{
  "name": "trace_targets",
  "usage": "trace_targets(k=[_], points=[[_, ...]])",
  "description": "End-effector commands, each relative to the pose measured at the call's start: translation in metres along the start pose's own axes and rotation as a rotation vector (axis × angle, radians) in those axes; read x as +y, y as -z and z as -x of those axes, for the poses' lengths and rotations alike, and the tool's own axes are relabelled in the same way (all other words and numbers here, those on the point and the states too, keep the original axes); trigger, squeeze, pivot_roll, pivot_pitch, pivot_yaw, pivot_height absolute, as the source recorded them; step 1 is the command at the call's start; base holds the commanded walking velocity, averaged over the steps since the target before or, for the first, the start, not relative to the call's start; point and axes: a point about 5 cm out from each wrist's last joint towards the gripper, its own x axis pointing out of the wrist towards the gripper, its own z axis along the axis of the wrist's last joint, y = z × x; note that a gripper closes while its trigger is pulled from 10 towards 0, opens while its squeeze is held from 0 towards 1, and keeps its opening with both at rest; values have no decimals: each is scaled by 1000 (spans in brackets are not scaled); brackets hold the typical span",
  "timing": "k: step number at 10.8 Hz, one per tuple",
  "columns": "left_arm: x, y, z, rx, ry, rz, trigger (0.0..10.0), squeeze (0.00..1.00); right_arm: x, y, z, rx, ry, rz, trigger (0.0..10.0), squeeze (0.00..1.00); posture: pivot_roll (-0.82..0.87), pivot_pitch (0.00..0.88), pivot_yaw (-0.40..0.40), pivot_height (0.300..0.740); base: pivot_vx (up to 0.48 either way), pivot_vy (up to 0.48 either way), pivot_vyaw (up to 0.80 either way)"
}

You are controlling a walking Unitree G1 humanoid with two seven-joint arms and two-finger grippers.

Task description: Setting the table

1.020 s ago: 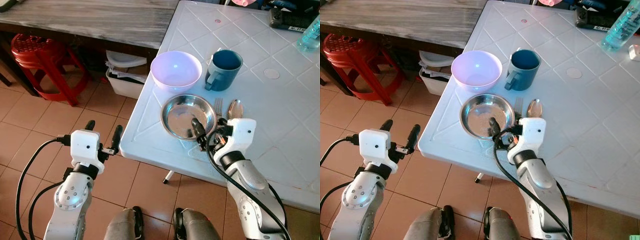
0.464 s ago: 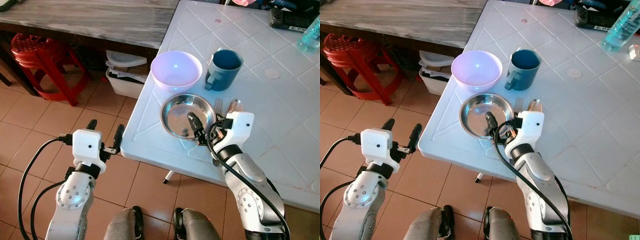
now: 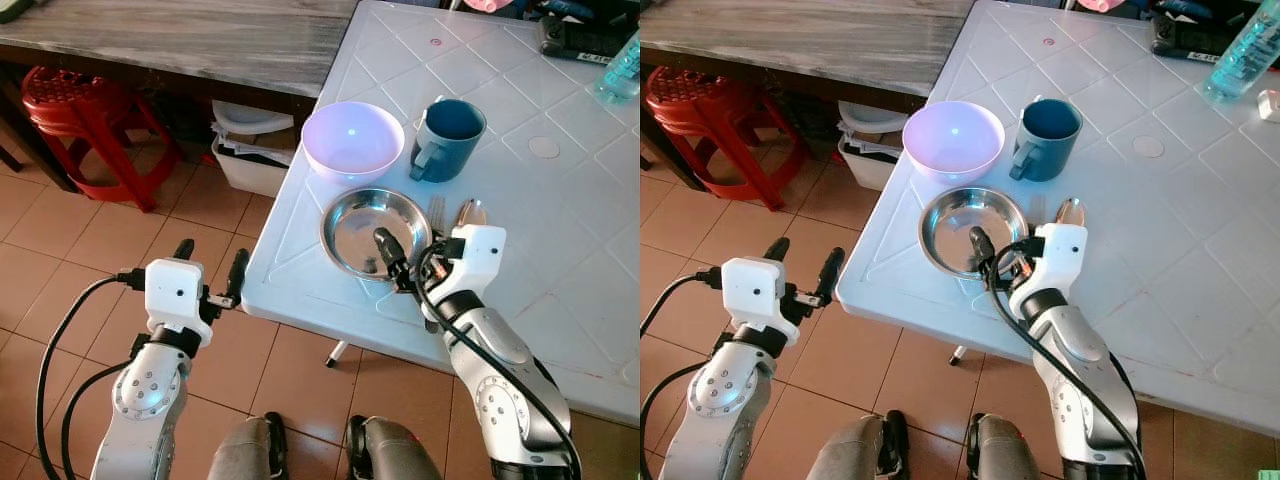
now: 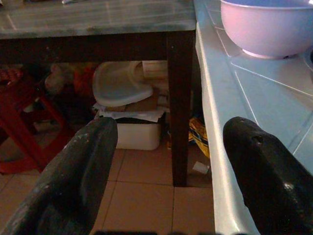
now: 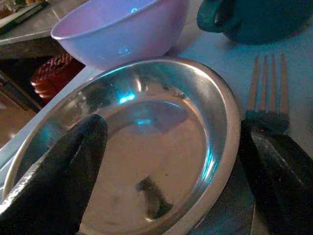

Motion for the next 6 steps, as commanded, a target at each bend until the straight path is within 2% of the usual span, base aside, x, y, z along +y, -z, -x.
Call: trace_targets(k=[1, 4, 5, 6], points=[[-1, -2, 2, -2, 4, -5, 10000, 0, 0, 11, 2, 60, -1, -18, 0, 0, -27, 214, 25, 740, 0, 0, 0], [-1, -2, 3, -1, 0, -5, 10000, 0, -4, 18, 2, 100, 22, -48, 0, 0, -24, 216, 23, 740, 0, 0, 0], [-1, -1, 2, 0, 0, -5, 10000, 0, -5, 18, 2, 106, 28, -48, 2078, 0, -24, 216, 23, 740, 0, 0, 0], [-2, -1, 2, 2, 0, -4, 10000, 0, -5, 19, 2, 110, 29, -51, 3059, 0, -27, 216, 24, 740, 0, 0, 0]])
